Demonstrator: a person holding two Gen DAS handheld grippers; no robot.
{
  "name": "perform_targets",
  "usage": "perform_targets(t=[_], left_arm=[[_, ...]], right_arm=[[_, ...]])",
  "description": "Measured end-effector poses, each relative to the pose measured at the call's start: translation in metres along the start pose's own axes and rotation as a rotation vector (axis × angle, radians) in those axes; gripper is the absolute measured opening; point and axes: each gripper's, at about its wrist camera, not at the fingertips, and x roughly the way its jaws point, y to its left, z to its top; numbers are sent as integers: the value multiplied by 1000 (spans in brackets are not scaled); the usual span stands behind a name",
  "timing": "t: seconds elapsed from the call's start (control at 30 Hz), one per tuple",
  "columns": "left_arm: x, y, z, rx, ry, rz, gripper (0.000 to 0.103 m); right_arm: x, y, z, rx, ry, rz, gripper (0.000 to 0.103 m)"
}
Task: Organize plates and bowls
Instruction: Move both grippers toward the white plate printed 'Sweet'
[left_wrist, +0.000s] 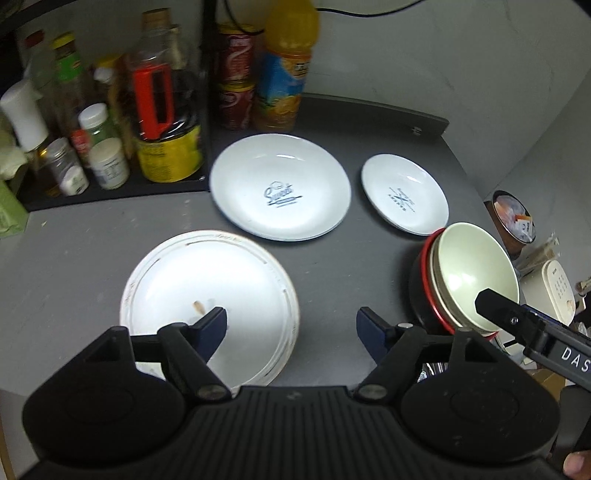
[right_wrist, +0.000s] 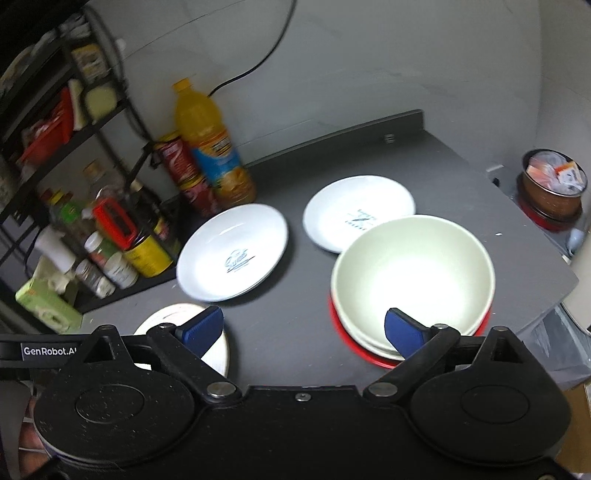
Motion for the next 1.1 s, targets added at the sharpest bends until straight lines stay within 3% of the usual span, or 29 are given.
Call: perform_targets(t=[0.5, 1.1], left_arm=[[-14, 32, -20, -67, 17, 20, 77], [-2, 68, -11, -178, 24, 58, 77]], right_arm=[[3, 43, -3, -95, 56, 35, 96], [38, 75, 8, -203, 106, 73, 96]])
